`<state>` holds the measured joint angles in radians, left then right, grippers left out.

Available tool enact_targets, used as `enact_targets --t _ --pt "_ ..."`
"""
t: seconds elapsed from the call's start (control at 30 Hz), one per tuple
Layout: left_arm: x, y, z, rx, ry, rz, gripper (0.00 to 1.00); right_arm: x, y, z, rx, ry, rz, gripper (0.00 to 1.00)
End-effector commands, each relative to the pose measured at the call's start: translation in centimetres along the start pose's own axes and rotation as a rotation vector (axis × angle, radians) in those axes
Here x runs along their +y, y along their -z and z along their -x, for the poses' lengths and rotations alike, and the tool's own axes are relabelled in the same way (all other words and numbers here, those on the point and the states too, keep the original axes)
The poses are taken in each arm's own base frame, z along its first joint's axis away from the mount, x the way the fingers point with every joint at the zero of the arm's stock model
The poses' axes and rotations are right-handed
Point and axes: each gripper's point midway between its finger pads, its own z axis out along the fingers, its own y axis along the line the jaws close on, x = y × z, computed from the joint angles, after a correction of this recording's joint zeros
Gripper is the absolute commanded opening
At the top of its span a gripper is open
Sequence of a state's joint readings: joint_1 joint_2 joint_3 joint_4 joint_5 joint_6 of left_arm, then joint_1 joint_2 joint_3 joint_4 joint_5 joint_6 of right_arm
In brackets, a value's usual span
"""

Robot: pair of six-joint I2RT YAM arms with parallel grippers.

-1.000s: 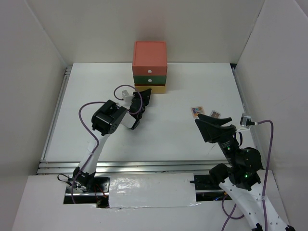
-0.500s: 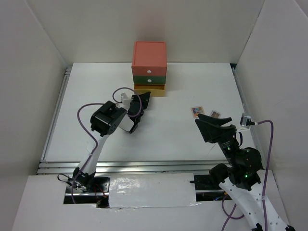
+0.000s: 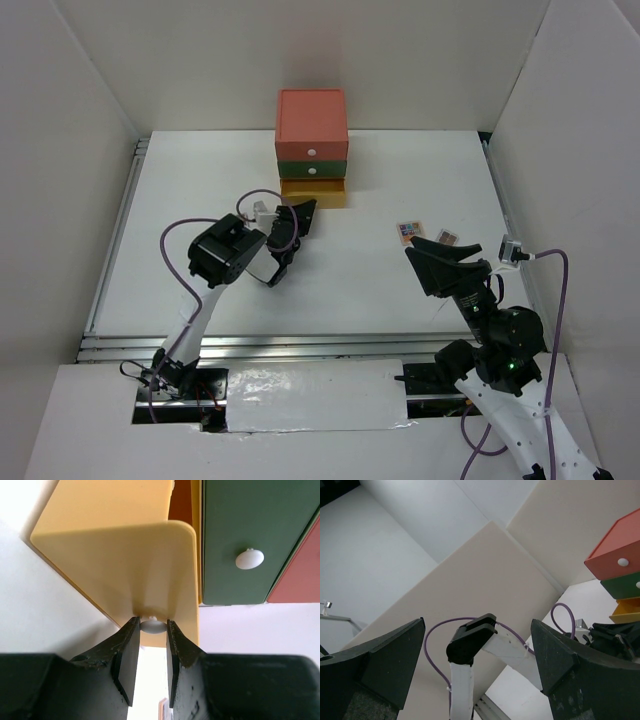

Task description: Organize the makeup

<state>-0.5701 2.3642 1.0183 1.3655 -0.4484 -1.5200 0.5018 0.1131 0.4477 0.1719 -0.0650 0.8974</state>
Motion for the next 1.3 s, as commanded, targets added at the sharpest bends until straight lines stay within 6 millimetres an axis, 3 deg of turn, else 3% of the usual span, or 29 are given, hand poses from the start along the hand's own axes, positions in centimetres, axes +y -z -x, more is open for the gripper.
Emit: enact_targets --t 0.0,0.23,0.8,1.27 --pt "-3.3 1.9 -0.5 0.014 0.031 -0.127 0.02 1.1 0.2 0.3 -0.013 -0.004 0.053 0.94" --pt "-2.0 3.9 -1.1 0.041 0.035 -0.109 0.00 1.4 0.3 0.4 -0.015 -0.006 0.063 0.93" --pt "-3.3 7.1 -2.8 0.114 0.001 -0.120 0.00 1.7 0.4 0.4 -0.011 -0.010 0.076 0.92" --pt "-3.9 9.5 -2.5 0.133 0.006 -0.132 0.00 2.0 0.5 0.3 -0.009 -0.012 0.092 0.92"
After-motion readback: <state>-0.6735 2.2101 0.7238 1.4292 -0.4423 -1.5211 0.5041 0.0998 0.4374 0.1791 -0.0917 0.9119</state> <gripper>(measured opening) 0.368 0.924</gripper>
